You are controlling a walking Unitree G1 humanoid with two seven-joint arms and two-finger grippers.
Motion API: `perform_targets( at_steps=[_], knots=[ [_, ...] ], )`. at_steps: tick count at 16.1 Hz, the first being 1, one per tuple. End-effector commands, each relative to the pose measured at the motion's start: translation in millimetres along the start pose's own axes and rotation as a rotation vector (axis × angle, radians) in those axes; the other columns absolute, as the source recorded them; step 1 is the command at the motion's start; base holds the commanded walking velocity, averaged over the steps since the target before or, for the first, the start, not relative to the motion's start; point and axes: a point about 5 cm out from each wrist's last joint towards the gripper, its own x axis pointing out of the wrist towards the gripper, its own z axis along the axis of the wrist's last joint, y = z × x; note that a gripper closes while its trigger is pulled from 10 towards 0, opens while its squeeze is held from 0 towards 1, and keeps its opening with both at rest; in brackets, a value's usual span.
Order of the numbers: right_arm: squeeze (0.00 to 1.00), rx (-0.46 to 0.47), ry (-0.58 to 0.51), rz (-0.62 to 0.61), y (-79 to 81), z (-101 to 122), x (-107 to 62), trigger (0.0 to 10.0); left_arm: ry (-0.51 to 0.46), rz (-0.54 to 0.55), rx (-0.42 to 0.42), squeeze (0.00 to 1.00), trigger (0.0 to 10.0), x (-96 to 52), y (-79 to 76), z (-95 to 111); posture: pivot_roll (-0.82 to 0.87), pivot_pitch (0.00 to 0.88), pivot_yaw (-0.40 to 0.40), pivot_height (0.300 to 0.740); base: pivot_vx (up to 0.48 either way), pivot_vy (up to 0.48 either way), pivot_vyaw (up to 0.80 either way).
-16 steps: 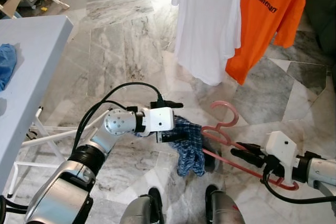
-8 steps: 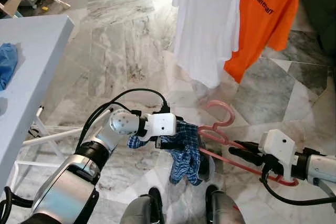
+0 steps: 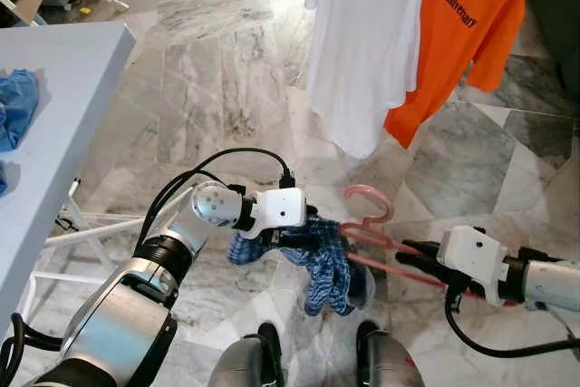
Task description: Hang hanger
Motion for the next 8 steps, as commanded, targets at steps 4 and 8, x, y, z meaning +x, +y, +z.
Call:
perform_targets(
  at_steps=[4,8],
  knots=[
    [0.00,-0.053,0.002,-0.010,-0.4,-0.4,2.1,10.0,0.045,-0.034,-0.021,0.00,0.0,-3.1,-4.8,-9.2,-0.20,0.266,0.163,0.740,0.000,0.000,0.00],
    [0.00,-0.072,0.002,-0.026,-2.5,0.4,2.7,10.0,0.043,-0.022,-0.026,0.00,0.0,-1.6,-4.8,-9.2,-0.20,0.264,0.162,0.740,0.000,0.000,0.00]
  ],
)
